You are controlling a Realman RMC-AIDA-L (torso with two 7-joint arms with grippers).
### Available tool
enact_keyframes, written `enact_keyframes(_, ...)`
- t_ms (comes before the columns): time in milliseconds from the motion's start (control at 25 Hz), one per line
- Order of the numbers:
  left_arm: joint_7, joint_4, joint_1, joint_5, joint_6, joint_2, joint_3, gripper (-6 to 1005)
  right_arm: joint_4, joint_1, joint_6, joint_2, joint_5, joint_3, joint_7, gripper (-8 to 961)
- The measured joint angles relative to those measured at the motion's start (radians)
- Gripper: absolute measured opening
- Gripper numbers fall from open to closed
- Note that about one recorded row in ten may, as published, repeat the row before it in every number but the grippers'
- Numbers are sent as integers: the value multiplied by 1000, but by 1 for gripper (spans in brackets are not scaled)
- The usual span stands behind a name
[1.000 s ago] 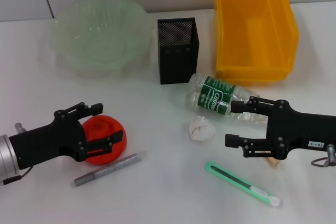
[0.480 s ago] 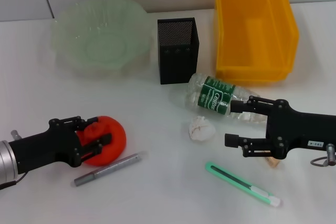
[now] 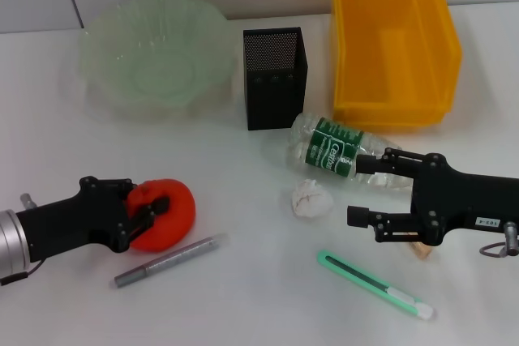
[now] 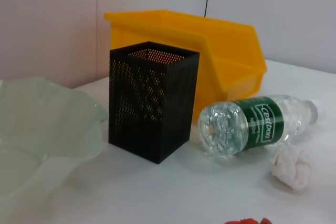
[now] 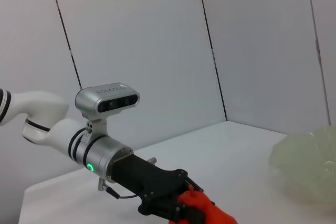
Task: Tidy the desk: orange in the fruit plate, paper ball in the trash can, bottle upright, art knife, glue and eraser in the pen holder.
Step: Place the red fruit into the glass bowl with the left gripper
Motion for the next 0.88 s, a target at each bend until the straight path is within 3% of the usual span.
enact_keyframes(160, 0, 30, -4, -47, 20, -1, 0, 249, 0, 0, 0, 0, 2, 1, 1, 831)
enact_keyframes(480, 0, 46, -59, -314, -26, -3, -1, 178, 1, 6, -2, 1, 3, 2, 3, 832)
enact_keyframes(880, 12, -38, -242, -458, -358, -8, -2, 112, 2, 6, -7, 2, 4, 3, 6, 832)
